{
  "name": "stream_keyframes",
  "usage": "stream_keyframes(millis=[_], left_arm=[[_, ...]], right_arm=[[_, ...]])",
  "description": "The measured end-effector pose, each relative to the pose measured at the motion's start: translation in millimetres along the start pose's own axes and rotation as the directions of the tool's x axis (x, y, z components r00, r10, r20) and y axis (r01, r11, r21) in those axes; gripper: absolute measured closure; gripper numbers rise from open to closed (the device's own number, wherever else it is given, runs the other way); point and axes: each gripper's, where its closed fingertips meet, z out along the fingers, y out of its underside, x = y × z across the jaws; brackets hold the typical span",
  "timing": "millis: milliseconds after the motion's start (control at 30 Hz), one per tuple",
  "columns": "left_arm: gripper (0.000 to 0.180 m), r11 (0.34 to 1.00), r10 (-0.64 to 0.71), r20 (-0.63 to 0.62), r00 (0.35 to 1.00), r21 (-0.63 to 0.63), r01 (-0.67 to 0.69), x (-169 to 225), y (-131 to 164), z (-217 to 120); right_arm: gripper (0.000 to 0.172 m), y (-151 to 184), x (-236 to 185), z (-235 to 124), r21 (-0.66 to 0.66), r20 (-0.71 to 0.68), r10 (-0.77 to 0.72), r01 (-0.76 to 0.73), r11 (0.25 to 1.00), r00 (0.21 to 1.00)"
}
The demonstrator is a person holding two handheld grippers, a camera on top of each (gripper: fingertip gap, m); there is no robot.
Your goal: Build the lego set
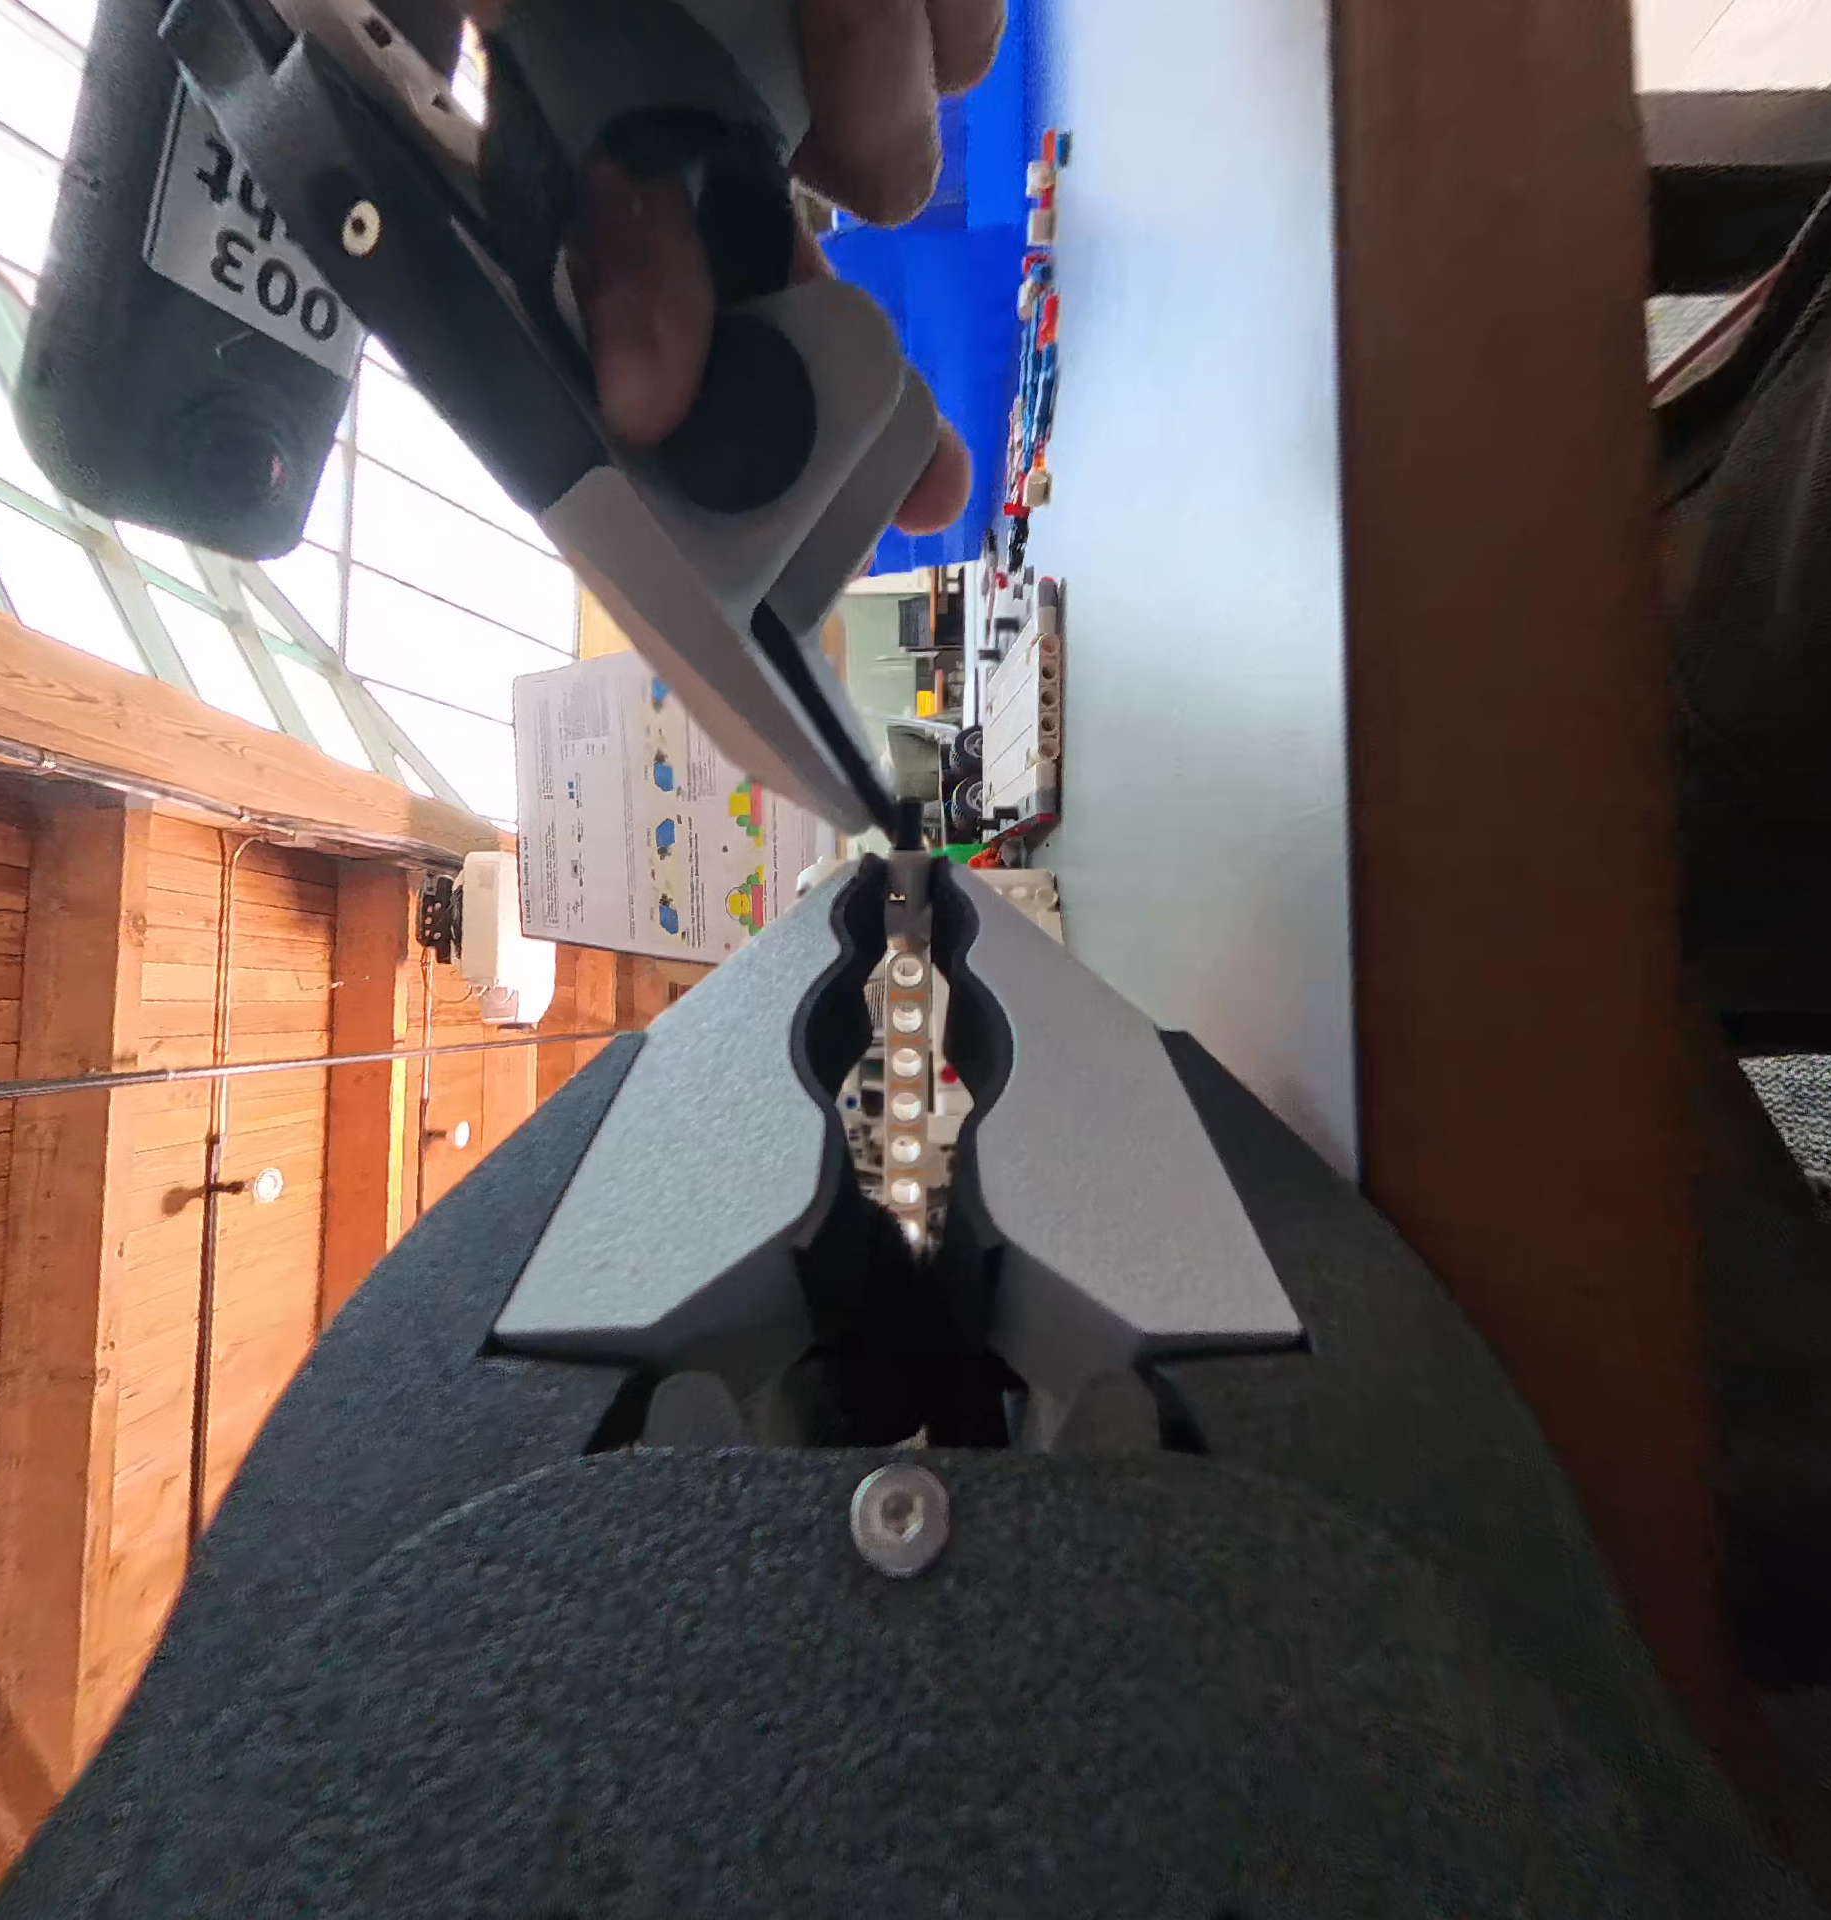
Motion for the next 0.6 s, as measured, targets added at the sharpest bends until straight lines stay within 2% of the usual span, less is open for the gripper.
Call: stream_keyframes(millis=[67,100,133,167,233,300,367,433,533,600], left_arm=[[0.175,0.992,0.026,-0.009,1.000,0.127,-0.025,4.6,-26.5,-5.8],[0.174,0.988,0.046,0.013,0.999,0.150,-0.047,4.4,-39.9,-7.0],[0.174,0.991,0.058,0.024,0.998,0.121,-0.061,5.1,-43.1,-3.4],[0.174,0.994,0.061,0.026,0.998,0.088,-0.063,5.2,-37.7,0.7],[0.174,0.998,-0.021,0.002,1.000,0.061,0.021,-0.1,-21.5,2.5],[0.174,0.996,-0.088,-0.027,0.996,-0.007,0.088,-1.2,-6.8,7.7],[0.174,0.995,-0.099,-0.079,0.992,-0.016,0.098,6.6,-4.4,11.6],[0.175,0.996,-0.088,-0.080,0.993,-0.019,0.087,8.1,-4.5,12.1],[0.174,0.991,-0.132,-0.132,0.983,-0.034,0.128,13.5,-1.2,14.6],[0.174,0.993,-0.115,-0.114,0.987,-0.014,0.114,11.7,-4.5,13.4]], right_arm=[[0.172,-13.0,-3.9,-0.8,0.080,0.008,-0.010,0.009,0.997,1.000],[0.172,-17.7,-11.4,3.6,0.086,0.042,-0.010,0.007,0.996,0.999],[0.172,-10.8,-12.7,12.1,0.019,0.020,-0.048,0.047,0.999,0.999],[0.172,-0.4,-2.0,14.5,-0.066,-0.068,-0.115,0.110,0.992,0.991],[0.172,-12.3,8.7,-8.0,0.015,-0.119,-0.080,0.082,0.997,0.990],[0.172,-21.3,46.0,-46.0,0.080,-0.294,-0.034,0.060,0.995,0.955],[0.172,-15.1,56.2,-59.8,0.133,-0.335,0.016,0.031,0.991,0.942],[0.172,-2.7,65.5,-71.3,0.192,-0.409,0.038,0.046,0.980,0.912],[0.172,-2.1,65.6,-95.2,0.402,-0.366,0.171,-0.011,0.916,0.915],[0.170,4.5,63.2,-101.0,0.470,-0.298,0.249,-0.085,0.879,0.921]])
